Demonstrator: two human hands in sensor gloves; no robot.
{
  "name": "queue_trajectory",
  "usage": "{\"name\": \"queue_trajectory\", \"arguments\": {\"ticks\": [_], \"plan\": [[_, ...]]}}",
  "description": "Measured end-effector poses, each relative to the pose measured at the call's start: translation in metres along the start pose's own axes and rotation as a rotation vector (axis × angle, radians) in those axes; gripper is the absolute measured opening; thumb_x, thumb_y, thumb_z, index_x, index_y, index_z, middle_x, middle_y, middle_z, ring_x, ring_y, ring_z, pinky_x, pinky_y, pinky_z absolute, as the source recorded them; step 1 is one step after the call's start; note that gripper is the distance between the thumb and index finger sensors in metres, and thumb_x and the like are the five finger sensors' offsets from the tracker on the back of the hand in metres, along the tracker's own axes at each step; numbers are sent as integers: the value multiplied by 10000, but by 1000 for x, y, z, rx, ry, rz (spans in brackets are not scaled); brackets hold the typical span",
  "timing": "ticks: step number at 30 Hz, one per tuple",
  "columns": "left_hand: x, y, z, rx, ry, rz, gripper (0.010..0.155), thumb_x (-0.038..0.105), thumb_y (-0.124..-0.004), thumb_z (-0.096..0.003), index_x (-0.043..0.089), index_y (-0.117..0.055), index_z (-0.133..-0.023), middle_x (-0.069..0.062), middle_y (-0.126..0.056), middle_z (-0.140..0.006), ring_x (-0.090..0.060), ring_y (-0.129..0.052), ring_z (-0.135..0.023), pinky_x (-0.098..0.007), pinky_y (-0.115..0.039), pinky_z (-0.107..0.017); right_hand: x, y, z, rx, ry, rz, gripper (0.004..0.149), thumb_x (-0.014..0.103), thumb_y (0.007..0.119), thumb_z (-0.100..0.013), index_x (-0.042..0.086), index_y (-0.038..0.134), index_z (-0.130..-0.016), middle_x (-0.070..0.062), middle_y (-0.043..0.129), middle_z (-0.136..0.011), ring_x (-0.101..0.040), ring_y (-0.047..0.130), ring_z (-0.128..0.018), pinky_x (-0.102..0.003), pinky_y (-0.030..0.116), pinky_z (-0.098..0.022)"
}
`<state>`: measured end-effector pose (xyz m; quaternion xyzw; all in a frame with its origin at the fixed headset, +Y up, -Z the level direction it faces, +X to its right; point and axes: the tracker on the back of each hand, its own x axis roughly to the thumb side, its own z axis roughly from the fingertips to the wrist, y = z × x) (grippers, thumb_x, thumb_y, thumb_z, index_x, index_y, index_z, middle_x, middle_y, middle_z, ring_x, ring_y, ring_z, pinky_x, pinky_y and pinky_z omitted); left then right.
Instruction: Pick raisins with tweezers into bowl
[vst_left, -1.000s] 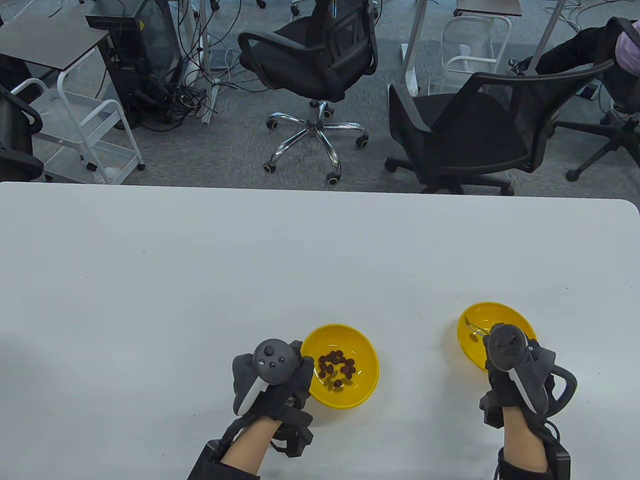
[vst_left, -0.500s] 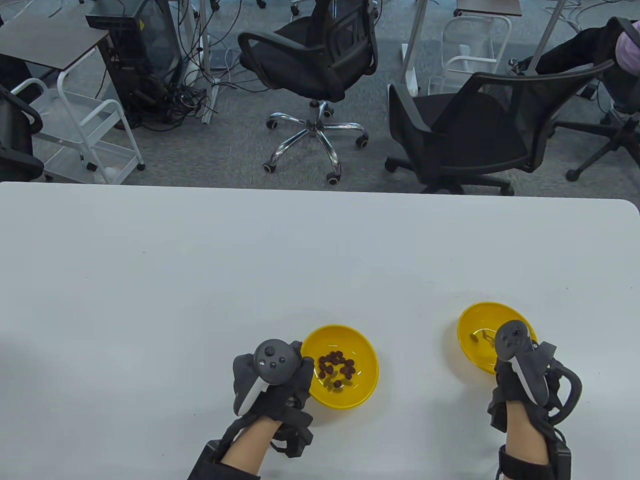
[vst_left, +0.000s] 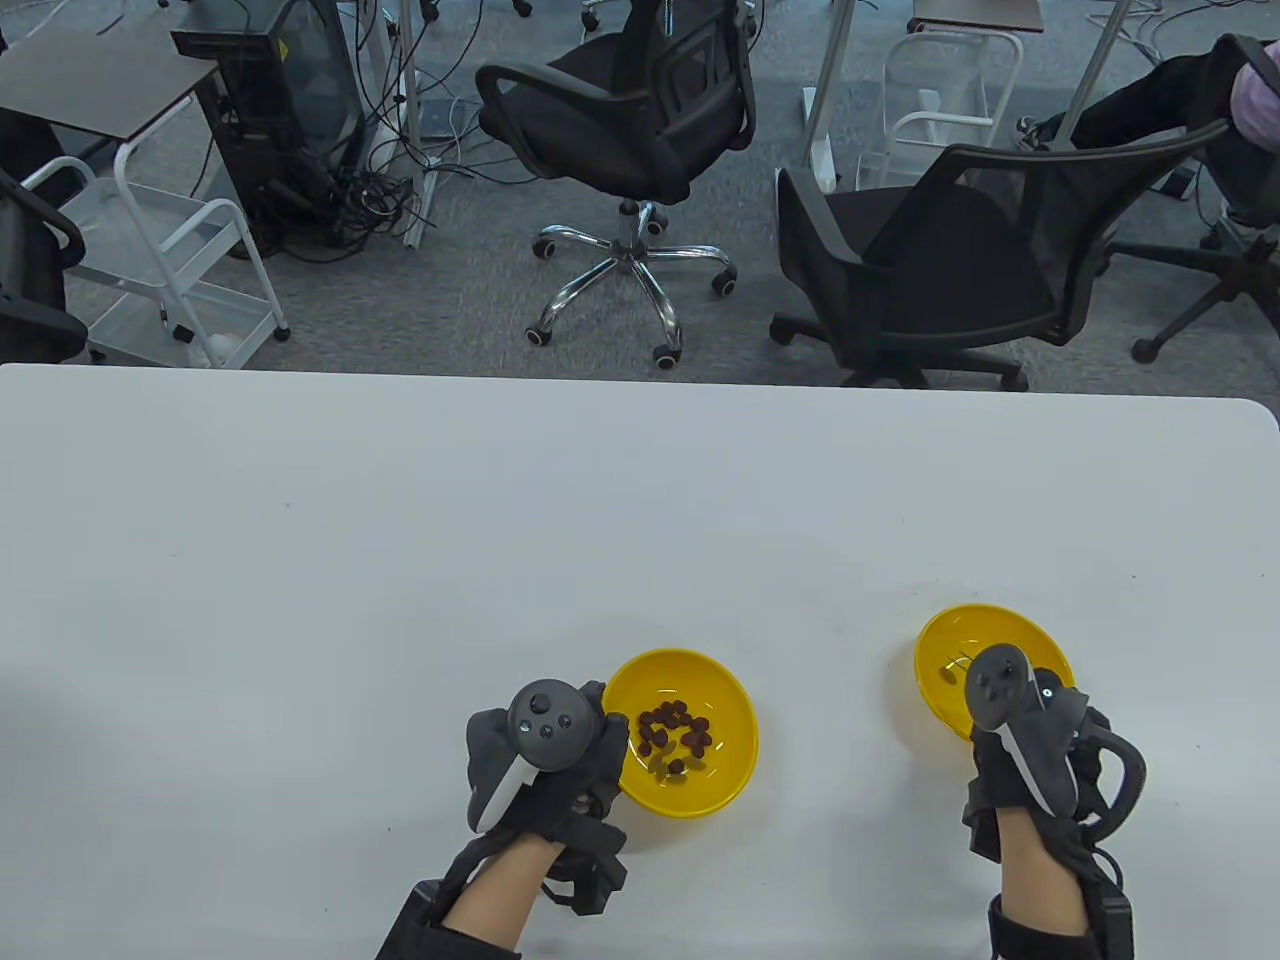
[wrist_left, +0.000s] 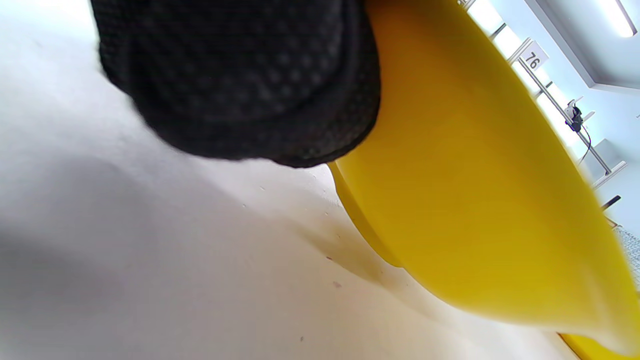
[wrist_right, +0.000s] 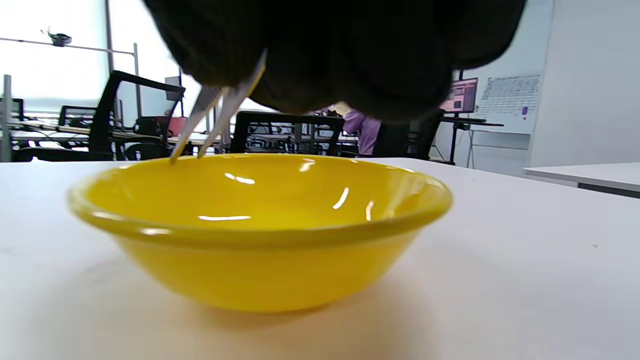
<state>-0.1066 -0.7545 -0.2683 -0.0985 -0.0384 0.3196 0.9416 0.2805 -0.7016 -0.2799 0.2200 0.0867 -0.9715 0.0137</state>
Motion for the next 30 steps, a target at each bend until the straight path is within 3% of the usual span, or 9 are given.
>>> {"name": "queue_trajectory", "arguments": {"ticks": [4,11,19,30], "plan": [[0,0,0,-1,-1,3,548,314,-584,-566,-56,-572,-971,-73,-1021,-392,-106,-1025,-155,-445,-852,-455,22,-11,15,-17,-115,-83,486,333,785,-435,112,893,-854,-57,908,-619,-168,946,-422,-540,700,-579],[0,-1,0,-14,-6,0,550,313,-584,-566,-58,-570,-971,-77,-1020,-395,-111,-1025,-157,-448,-850,-456,64,-15,46,63,-411,-297,486,332,788,-429,118,889,-854,-55,906,-627,-174,946,-438,-544,687,-592],[0,-1,0,-15,-9,0,550,312,-585,-565,-60,-571,-971,-79,-1021,-393,-112,-1025,-156,-450,-849,-455,106,-14,89,56,-738,-173,484,351,790,-421,154,894,-851,-29,911,-633,-157,954,-447,-530,698,-600],[1,-2,0,-16,-12,0,550,312,-585,-566,-61,-571,-971,-80,-1021,-393,-113,-1025,-157,-450,-849,-455,125,2,107,64,-830,-4,474,356,797,-416,173,906,-839,-15,917,-629,-153,958,-445,-525,700,-602]]}}
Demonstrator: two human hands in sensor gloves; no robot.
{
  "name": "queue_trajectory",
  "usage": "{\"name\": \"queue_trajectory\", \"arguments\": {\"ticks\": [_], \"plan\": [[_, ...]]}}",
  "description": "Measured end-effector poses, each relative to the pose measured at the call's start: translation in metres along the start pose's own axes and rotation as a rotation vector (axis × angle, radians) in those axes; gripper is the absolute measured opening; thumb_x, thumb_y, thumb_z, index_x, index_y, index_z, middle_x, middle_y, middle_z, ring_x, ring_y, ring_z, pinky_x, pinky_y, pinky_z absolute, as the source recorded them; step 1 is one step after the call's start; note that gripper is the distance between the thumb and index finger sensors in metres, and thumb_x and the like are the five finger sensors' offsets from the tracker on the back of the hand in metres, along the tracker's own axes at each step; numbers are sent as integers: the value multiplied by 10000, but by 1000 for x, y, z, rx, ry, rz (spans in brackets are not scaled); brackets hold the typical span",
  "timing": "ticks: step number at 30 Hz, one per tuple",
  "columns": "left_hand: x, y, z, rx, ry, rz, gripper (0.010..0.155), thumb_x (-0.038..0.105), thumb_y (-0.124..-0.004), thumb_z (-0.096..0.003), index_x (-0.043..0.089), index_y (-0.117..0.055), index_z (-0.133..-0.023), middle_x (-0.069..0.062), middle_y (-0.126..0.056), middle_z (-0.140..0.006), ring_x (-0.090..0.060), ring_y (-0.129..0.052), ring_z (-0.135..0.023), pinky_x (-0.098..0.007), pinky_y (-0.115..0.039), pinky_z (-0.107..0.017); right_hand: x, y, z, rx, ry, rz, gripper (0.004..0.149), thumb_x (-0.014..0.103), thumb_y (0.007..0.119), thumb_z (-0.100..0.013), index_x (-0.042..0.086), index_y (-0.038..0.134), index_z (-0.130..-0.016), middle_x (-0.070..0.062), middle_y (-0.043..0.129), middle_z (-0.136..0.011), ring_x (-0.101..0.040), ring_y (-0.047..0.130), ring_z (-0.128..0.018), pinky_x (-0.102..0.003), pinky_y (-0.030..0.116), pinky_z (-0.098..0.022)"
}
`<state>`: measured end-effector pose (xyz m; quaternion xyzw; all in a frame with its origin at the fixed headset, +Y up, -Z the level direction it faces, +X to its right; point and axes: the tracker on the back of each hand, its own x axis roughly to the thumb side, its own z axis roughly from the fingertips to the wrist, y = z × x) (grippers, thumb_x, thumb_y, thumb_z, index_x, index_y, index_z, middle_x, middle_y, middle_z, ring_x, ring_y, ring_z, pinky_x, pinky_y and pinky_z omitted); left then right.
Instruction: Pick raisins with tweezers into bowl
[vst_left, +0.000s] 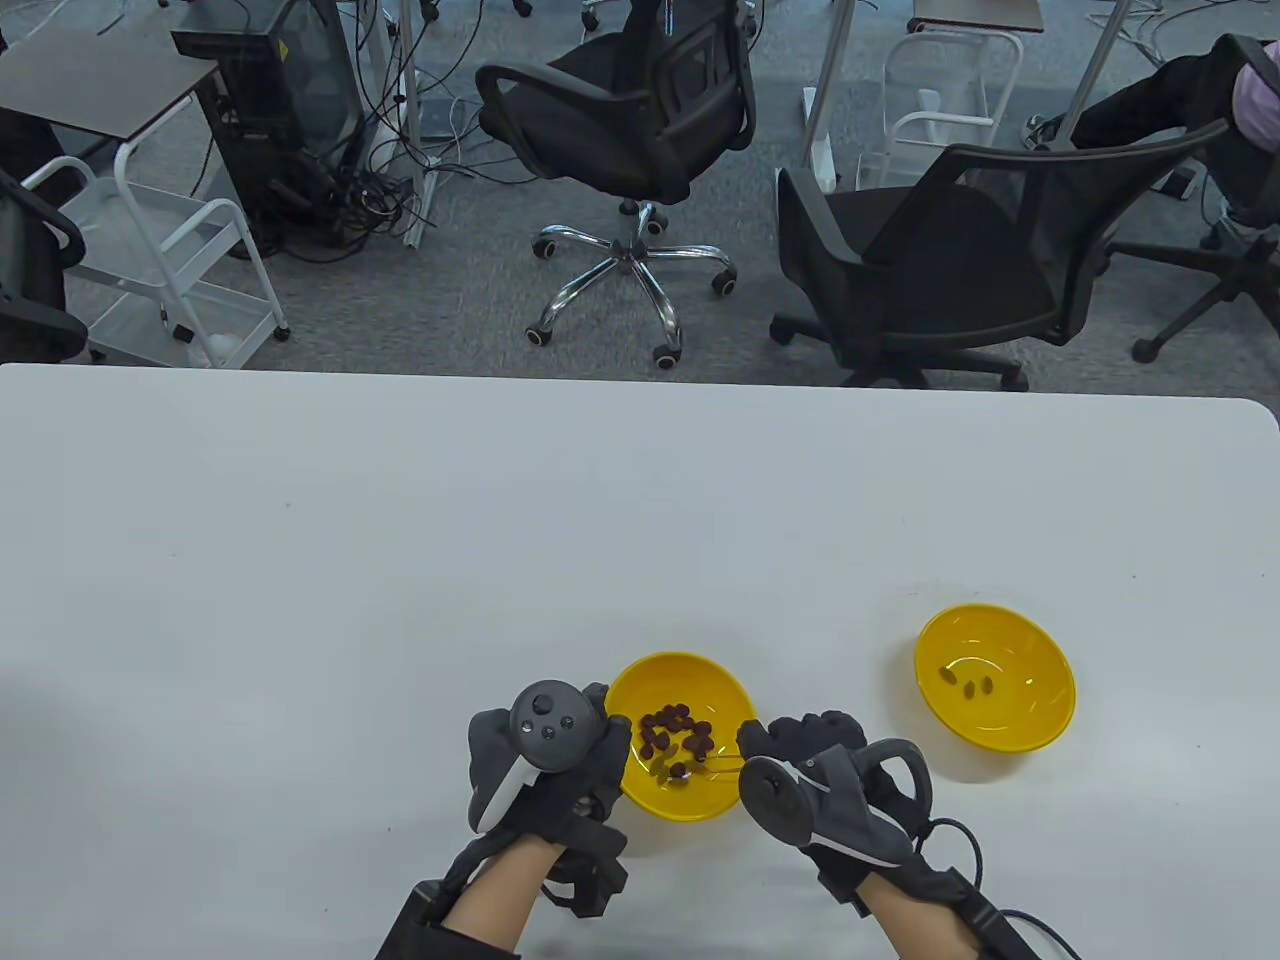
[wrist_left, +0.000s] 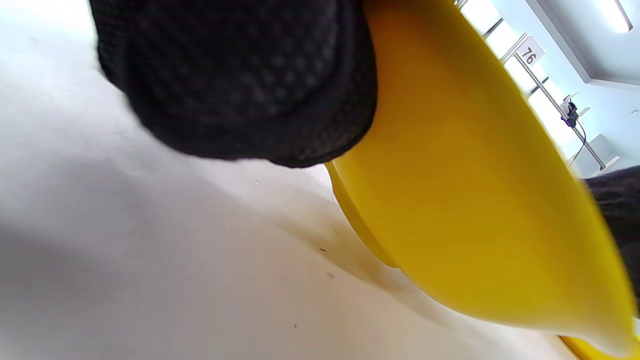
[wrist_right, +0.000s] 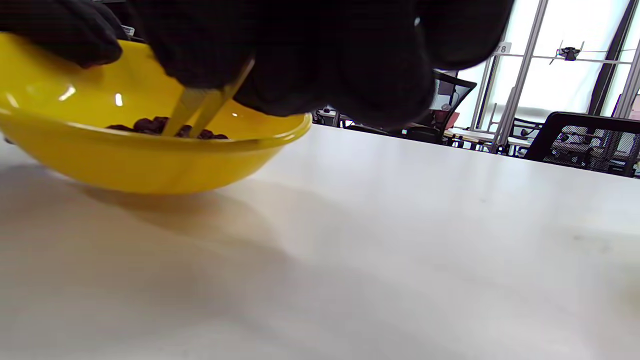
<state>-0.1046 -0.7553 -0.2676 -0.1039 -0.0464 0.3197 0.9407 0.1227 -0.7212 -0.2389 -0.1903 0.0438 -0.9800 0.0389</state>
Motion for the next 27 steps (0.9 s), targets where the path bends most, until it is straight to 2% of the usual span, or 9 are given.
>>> {"name": "queue_trajectory", "arguments": {"ticks": [17,22,27], "plan": [[2,-2,0,-2,-10,-7,550,312,-585,-566,-61,-571,-971,-80,-1021,-393,-113,-1025,-157,-451,-849,-456,3,2,-1,-20,-10,15,457,359,803,-407,189,923,-814,10,925,-616,-145,958,-435,-517,704,-601],[1,-1,0,3,-5,-7,550,312,-585,-566,-60,-572,-971,-79,-1021,-393,-113,-1025,-156,-450,-849,-456,-8,-5,0,-66,40,-30,457,356,803,-407,185,923,-813,5,924,-614,-145,957,-431,-518,704,-601],[0,-1,0,2,-4,-7,550,312,-585,-566,-60,-572,-970,-79,-1020,-394,-112,-1025,-156,-450,-849,-455,-33,-14,1,-120,151,-78,457,352,804,-407,179,925,-812,3,924,-612,-149,955,-429,-520,703,-600]]}}
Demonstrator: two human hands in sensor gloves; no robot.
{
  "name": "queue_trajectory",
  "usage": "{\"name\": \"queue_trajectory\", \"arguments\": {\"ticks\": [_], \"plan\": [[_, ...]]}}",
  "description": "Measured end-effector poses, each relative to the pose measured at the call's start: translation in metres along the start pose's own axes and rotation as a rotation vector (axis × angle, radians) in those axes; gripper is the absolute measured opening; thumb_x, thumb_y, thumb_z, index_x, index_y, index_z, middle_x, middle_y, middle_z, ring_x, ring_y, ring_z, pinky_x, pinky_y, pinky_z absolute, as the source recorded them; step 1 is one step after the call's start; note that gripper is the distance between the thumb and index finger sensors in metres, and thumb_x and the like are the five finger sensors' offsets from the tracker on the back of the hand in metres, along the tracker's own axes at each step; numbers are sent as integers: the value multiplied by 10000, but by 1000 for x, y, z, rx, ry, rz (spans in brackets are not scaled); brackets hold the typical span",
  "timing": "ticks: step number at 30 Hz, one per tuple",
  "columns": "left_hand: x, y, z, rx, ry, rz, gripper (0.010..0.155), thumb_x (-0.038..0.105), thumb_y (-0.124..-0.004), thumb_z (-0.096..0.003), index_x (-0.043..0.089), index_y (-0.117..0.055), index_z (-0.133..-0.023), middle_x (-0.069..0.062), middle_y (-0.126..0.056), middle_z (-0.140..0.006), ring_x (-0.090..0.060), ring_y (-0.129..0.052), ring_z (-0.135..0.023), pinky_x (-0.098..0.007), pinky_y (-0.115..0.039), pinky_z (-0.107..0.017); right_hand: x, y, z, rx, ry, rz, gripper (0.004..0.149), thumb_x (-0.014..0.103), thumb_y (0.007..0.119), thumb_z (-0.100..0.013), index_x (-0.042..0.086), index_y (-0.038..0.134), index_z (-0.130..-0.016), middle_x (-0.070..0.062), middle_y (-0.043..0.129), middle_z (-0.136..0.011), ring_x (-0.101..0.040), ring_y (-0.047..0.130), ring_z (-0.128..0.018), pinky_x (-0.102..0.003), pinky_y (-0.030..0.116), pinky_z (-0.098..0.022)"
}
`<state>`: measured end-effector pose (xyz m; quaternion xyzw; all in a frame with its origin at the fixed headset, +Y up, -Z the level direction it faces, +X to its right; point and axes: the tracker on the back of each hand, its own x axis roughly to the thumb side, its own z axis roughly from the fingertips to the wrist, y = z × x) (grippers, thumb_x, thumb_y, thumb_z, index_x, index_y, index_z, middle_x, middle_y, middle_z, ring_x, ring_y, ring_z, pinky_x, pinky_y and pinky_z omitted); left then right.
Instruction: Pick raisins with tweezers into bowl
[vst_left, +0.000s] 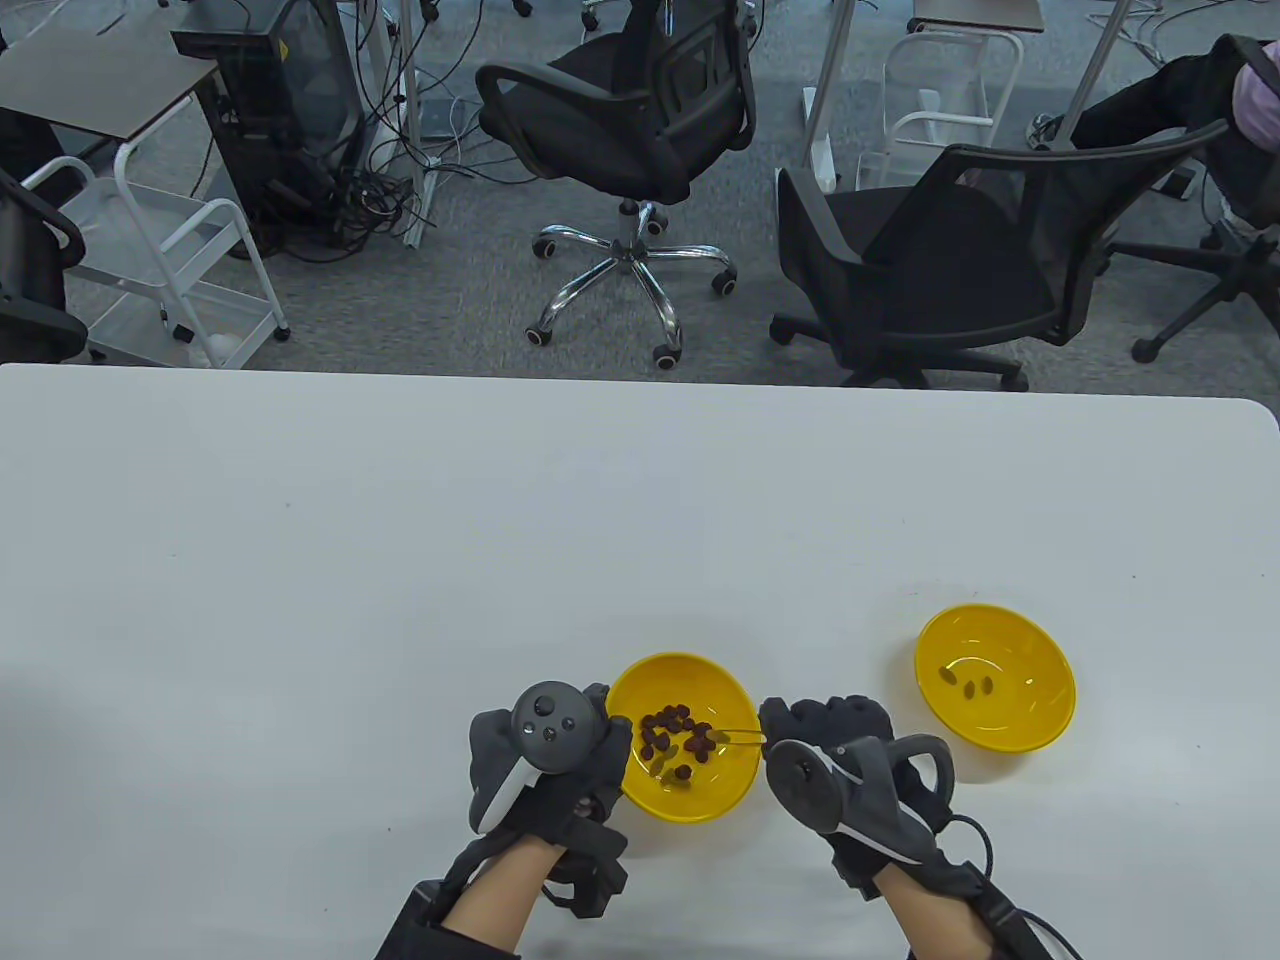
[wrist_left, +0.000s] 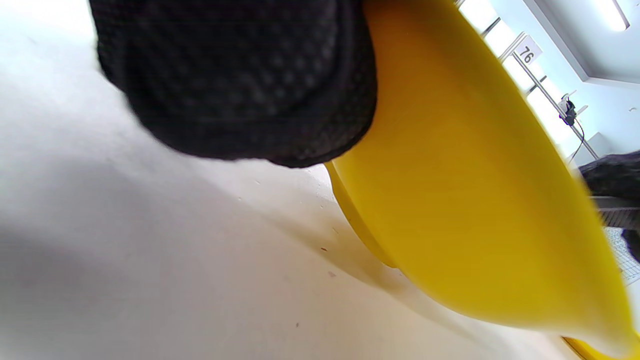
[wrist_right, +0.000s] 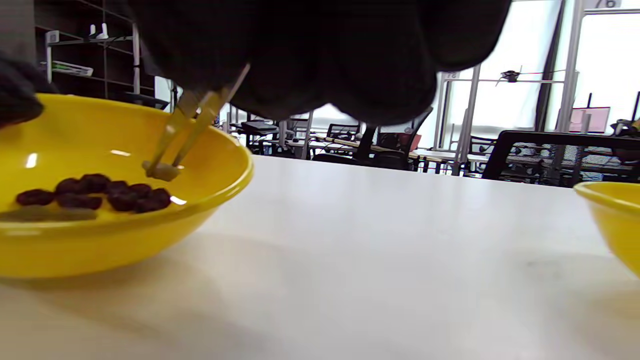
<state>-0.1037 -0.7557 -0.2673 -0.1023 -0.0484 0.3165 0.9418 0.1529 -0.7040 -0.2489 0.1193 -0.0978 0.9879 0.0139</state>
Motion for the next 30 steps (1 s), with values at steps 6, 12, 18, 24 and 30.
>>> {"name": "queue_trajectory", "arguments": {"ticks": [6,12,18,24,30], "plan": [[0,0,0,-3,0,-1,551,313,-585,-566,-61,-572,-970,-80,-1021,-393,-114,-1025,-156,-451,-849,-455,-46,-8,-4,-50,206,-32,456,341,807,-410,165,927,-813,-13,920,-610,-154,950,-425,-527,697,-600],[-1,0,0,-2,2,-2,550,313,-585,-566,-59,-571,-971,-80,-1020,-394,-113,-1025,-158,-451,-848,-456,-99,-9,-2,-79,462,7,456,335,807,-416,154,926,-817,-23,920,-606,-157,949,-414,-529,700,-593],[0,0,0,-5,3,-3,551,313,-585,-566,-60,-572,-971,-79,-1021,-393,-113,-1025,-157,-451,-848,-456,-134,-4,3,-54,659,62,456,330,807,-421,144,924,-820,-31,918,-607,-164,947,-412,-531,699,-590],[-1,0,0,-4,4,-3,550,312,-586,-565,-60,-572,-970,-80,-1021,-393,-113,-1025,-157,-451,-848,-456,-153,7,3,29,755,91,458,319,809,-423,128,928,-821,-43,918,-607,-176,946,-411,-538,694,-587],[-1,0,0,-5,6,-4,549,312,-586,-565,-59,-573,-970,-80,-1021,-392,-113,-1025,-156,-451,-849,-455,-157,15,3,42,786,124,467,313,799,-431,123,909,-843,-50,912,-623,-177,946,-428,-542,688,-589]]}}
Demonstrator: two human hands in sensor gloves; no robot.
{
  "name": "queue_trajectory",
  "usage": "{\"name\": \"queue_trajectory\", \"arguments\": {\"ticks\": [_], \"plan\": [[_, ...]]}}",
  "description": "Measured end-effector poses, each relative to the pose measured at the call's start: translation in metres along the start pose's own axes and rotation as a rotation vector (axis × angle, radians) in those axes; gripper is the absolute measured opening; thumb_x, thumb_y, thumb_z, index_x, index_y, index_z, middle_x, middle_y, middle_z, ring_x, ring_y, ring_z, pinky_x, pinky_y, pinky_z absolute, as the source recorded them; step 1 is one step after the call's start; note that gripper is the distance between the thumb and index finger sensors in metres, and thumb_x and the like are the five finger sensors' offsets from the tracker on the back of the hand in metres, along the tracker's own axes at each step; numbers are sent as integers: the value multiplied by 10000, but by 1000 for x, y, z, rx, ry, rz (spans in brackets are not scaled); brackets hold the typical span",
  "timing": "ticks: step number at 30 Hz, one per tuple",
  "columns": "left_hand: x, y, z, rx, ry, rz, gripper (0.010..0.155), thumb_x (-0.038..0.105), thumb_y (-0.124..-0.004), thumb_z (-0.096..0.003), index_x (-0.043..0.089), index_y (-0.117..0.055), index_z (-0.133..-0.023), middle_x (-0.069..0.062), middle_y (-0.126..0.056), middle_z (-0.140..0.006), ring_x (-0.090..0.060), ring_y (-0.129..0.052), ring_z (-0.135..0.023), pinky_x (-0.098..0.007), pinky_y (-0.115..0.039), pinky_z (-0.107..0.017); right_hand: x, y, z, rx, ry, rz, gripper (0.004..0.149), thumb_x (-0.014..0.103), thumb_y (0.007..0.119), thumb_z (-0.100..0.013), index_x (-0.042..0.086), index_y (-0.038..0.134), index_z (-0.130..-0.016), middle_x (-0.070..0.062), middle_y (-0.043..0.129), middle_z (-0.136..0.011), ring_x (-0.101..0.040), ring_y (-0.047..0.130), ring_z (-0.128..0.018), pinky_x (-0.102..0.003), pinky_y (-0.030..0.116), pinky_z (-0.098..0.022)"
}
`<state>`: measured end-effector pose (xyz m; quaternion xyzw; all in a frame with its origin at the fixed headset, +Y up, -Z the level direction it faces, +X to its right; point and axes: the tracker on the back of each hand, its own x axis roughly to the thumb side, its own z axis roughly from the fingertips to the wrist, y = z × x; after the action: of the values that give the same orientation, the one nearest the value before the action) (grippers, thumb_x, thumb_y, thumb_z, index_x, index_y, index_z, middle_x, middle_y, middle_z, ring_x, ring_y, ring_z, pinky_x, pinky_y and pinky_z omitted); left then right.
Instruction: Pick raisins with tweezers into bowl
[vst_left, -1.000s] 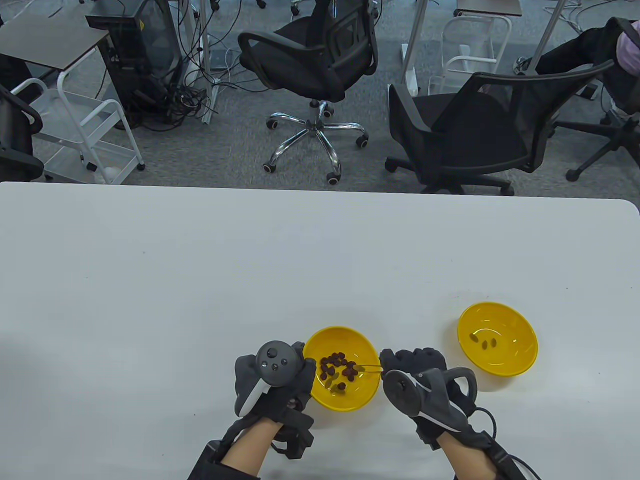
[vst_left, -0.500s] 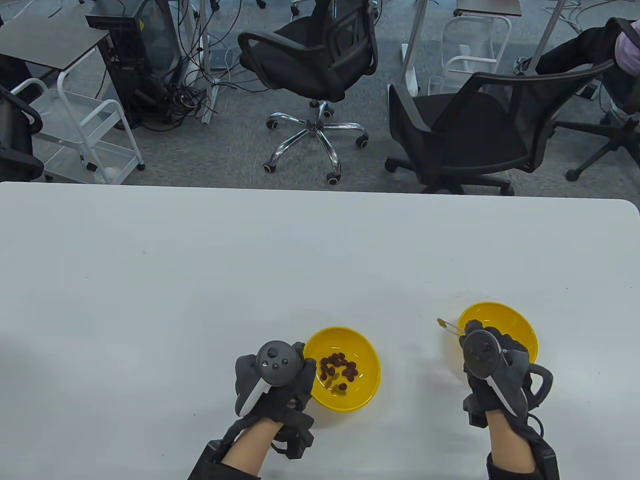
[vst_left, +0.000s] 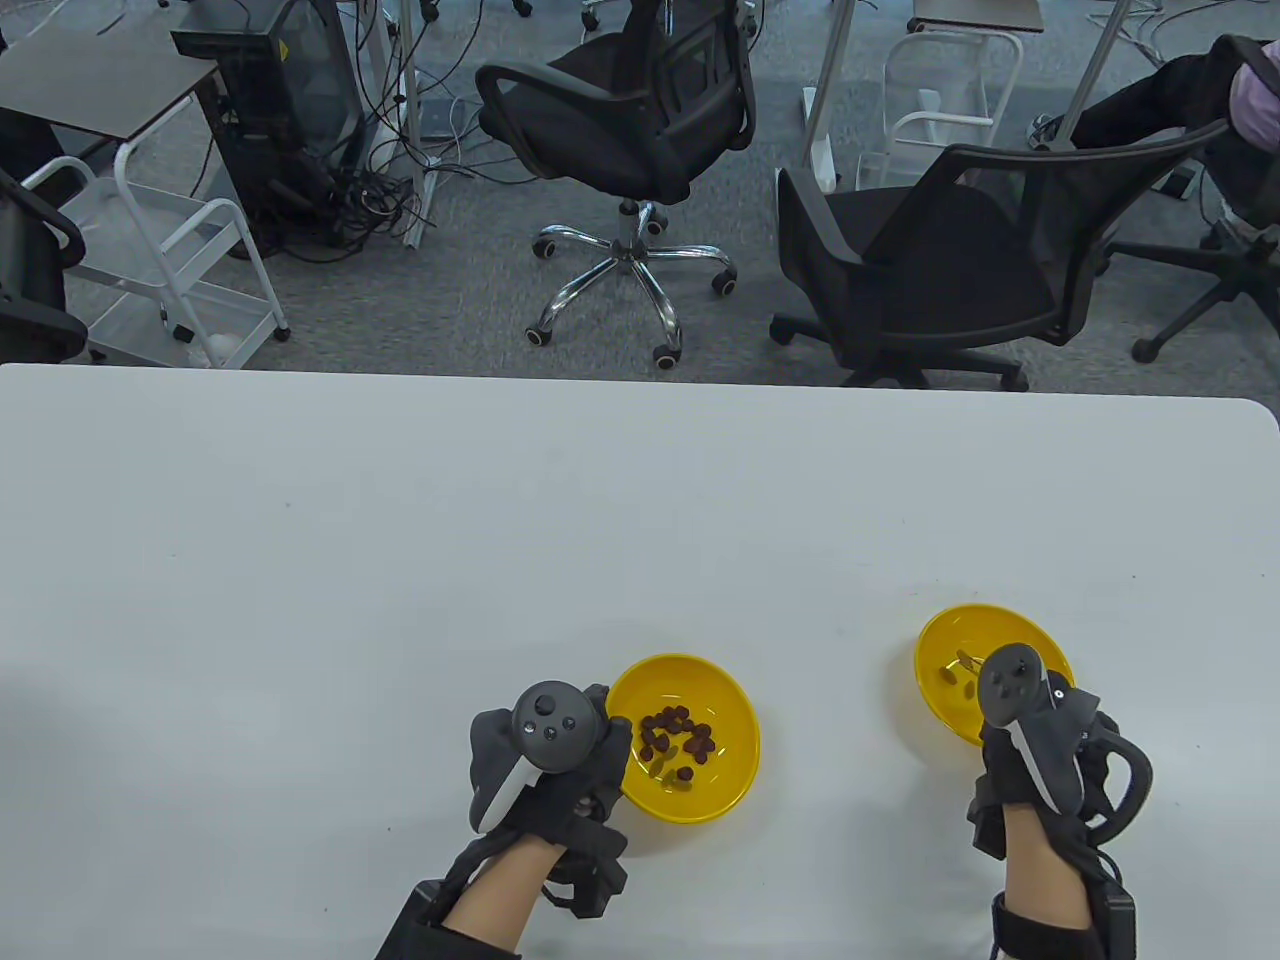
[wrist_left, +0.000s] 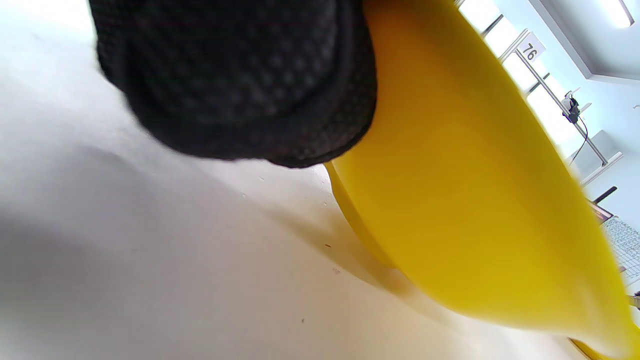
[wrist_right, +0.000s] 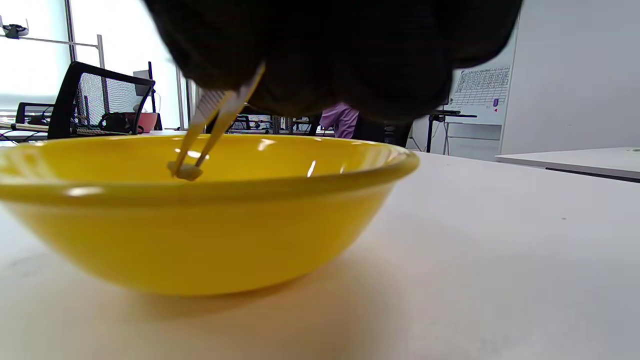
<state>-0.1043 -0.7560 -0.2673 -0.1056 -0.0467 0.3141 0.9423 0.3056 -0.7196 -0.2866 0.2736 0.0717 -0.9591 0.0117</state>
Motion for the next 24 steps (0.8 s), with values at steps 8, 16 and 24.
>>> {"name": "queue_trajectory", "arguments": {"ticks": [8,16,24], "plan": [[0,0,0,-2,1,-1,551,313,-585,-565,-60,-571,-971,-79,-1021,-393,-113,-1025,-157,-451,-849,-456,2,0,1,-11,-10,-3,477,302,783,-438,121,887,-867,-54,902,-645,-182,945,-445,-543,682,-594],[1,0,0,0,-1,0,551,314,-584,-566,-58,-569,-972,-78,-1021,-394,-112,-1025,-158,-451,-848,-457,19,-12,15,-85,-118,-21,484,309,771,-440,112,874,-870,-56,895,-649,-177,945,-448,-542,687,-591],[1,-1,0,0,-1,-2,551,314,-584,-567,-58,-568,-972,-78,-1020,-397,-113,-1025,-161,-451,-847,-458,62,-31,54,-75,-391,-189,483,318,770,-435,103,875,-855,-60,895,-641,-178,947,-447,-548,683,-593]]}}
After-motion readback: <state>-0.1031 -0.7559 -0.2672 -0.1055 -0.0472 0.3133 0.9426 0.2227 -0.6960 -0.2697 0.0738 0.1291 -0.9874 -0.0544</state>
